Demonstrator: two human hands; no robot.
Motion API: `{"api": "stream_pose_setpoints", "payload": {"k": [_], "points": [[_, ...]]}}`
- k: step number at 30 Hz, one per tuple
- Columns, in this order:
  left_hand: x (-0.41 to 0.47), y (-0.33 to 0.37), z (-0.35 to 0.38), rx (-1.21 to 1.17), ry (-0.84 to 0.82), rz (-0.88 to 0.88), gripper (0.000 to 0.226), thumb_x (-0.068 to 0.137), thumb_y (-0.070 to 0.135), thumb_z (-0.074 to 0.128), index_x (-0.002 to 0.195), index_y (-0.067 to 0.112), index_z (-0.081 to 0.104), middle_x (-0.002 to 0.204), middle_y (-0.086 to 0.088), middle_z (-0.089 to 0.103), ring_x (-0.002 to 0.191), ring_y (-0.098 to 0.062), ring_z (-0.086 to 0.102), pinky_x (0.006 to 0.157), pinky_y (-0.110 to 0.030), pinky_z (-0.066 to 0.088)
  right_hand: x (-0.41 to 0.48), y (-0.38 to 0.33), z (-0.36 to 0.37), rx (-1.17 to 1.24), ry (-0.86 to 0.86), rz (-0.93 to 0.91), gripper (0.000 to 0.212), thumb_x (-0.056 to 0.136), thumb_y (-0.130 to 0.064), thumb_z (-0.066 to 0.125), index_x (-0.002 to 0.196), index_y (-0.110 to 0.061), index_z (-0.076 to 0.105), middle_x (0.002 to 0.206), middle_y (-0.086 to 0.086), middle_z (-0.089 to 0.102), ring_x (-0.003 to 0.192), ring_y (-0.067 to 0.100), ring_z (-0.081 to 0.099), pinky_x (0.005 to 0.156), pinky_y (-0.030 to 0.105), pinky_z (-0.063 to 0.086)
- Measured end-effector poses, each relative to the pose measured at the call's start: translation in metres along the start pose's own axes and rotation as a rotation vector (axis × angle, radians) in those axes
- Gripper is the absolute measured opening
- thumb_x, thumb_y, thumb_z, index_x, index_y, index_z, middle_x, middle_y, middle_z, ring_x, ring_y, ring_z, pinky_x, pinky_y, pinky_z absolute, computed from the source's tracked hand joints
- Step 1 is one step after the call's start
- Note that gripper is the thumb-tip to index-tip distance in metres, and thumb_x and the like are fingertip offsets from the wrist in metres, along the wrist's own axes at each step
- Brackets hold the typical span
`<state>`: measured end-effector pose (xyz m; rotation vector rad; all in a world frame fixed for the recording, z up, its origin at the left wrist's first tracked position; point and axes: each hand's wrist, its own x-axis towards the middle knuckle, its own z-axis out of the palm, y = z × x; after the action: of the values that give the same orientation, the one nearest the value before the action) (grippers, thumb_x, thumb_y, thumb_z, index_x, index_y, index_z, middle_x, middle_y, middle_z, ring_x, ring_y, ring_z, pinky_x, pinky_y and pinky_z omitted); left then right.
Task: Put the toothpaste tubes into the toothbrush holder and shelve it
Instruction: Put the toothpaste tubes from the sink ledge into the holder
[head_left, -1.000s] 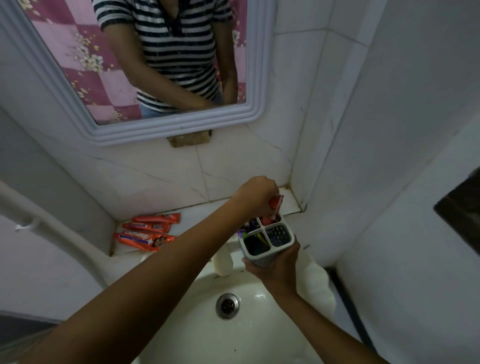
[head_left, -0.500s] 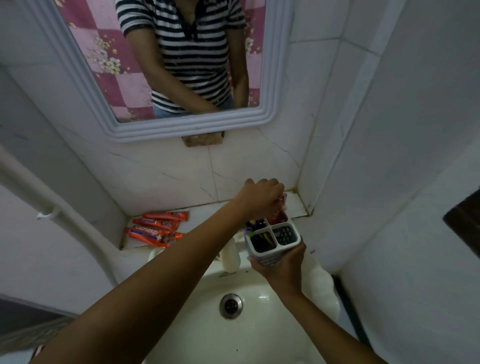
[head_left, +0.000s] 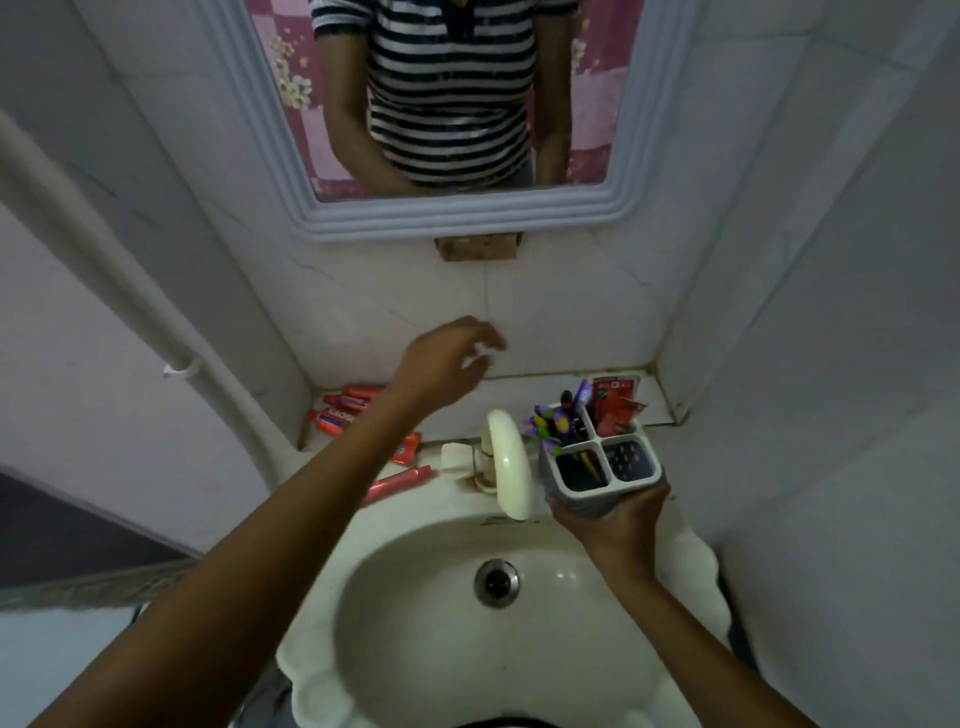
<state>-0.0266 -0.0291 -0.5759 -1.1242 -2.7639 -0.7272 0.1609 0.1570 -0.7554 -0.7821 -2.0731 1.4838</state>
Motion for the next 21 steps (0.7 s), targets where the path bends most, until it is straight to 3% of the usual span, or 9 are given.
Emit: {"api": "stream_pose_setpoints", "payload": {"k": [3, 6, 10, 14, 15, 17, 18, 20, 21], "points": [[-0.056, -0.079, 0.005, 0.385, -0.190, -0.205, 0.030, 0.085, 0.027, 0.064, 0.115, 0.031, 0.066, 0.118, 0.002, 0.068, 0.105, -0.020, 0.063, 0.083, -0.033, 0.054, -0.007, -0.003, 0.000, 0.003, 0.037, -0.044, 0.132, 0.040, -0.073, 0.091, 0.141, -0.011, 0.031, 0.143, 0.016, 0.050, 0.128, 0.027, 0.058, 0.104, 0.035, 0.054], [-0.099, -0.124, 0.013, 0.615, -0.336, -0.242, 0.042, 0.086, 0.020, 0.061, 0.127, 0.031, 0.061, 0.133, -0.001, 0.061, 0.122, -0.024, 0.057, 0.095, -0.037, 0.053, -0.007, -0.002, 0.003, -0.017, 0.062, -0.054, 0.129, 0.040, -0.057, 0.096, 0.142, -0.013, 0.031, 0.144, 0.016, 0.049, 0.130, 0.031, 0.058, 0.106, 0.049, 0.054], [-0.106, -0.131, 0.016, 0.527, -0.264, -0.219, 0.034, 0.077, 0.011, 0.073, 0.107, 0.025, 0.071, 0.113, -0.005, 0.070, 0.102, -0.025, 0.068, 0.079, -0.030, 0.057, -0.008, -0.003, 0.004, -0.025, 0.054, -0.050, 0.133, 0.039, -0.054, 0.099, 0.143, -0.009, 0.030, 0.145, 0.017, 0.049, 0.131, 0.032, 0.057, 0.107, 0.054, 0.053], [-0.092, -0.134, 0.034, 0.578, -0.478, -0.111, 0.039, 0.100, 0.023, 0.043, 0.139, 0.016, 0.046, 0.142, -0.012, 0.052, 0.126, -0.030, 0.053, 0.102, -0.037, 0.047, -0.010, -0.010, 0.004, -0.004, 0.048, -0.059, 0.141, 0.036, -0.083, 0.086, 0.143, -0.010, 0.030, 0.145, 0.018, 0.049, 0.132, 0.033, 0.056, 0.109, 0.049, 0.051], [-0.089, -0.127, 0.031, 0.536, -0.560, -0.139, 0.042, 0.098, 0.031, 0.048, 0.136, 0.014, 0.049, 0.139, -0.012, 0.055, 0.120, -0.025, 0.059, 0.095, -0.029, 0.051, -0.010, -0.009, 0.004, -0.016, 0.048, -0.058, 0.139, 0.037, -0.076, 0.092, 0.143, -0.010, 0.030, 0.145, 0.018, 0.049, 0.132, 0.033, 0.056, 0.109, 0.051, 0.051], [-0.090, -0.113, 0.028, 0.332, -0.581, -0.228, 0.059, 0.067, 0.063, 0.060, 0.107, 0.020, 0.066, 0.107, 0.000, 0.072, 0.080, 0.001, 0.068, 0.060, -0.005, 0.051, -0.008, -0.006, 0.003, -0.037, 0.039, -0.041, 0.134, 0.039, -0.051, 0.102, 0.144, -0.010, 0.030, 0.146, 0.017, 0.049, 0.133, 0.032, 0.055, 0.109, 0.053, 0.051], [-0.090, -0.114, 0.029, 0.251, -0.452, -0.309, 0.059, 0.053, 0.068, 0.063, 0.090, 0.023, 0.070, 0.084, 0.007, 0.074, 0.060, 0.004, 0.066, 0.047, -0.003, 0.047, -0.007, -0.005, 0.003, -0.034, 0.036, -0.038, 0.133, 0.039, -0.049, 0.103, 0.145, -0.012, 0.030, 0.146, 0.016, 0.049, 0.133, 0.031, 0.055, 0.110, 0.053, 0.051], [-0.084, -0.109, 0.025, 0.308, -0.434, -0.343, 0.034, 0.060, 0.046, 0.084, 0.077, 0.018, 0.076, 0.066, 0.005, 0.073, 0.053, -0.003, 0.069, 0.045, -0.011, 0.051, -0.008, -0.007, 0.003, -0.003, 0.017, -0.052, 0.135, 0.039, -0.066, 0.097, 0.145, -0.015, 0.029, 0.147, 0.013, 0.049, 0.133, 0.028, 0.056, 0.111, 0.045, 0.051], [-0.086, -0.115, 0.028, 0.428, -0.399, -0.290, 0.021, 0.073, 0.030, 0.080, 0.086, 0.014, 0.078, 0.077, -0.001, 0.076, 0.068, -0.012, 0.074, 0.057, -0.019, 0.057, -0.008, -0.008, 0.004, 0.010, 0.009, -0.051, 0.134, 0.039, -0.072, 0.093, 0.144, -0.018, 0.029, 0.147, 0.012, 0.048, 0.133, 0.026, 0.056, 0.111, 0.037, 0.050]]}}
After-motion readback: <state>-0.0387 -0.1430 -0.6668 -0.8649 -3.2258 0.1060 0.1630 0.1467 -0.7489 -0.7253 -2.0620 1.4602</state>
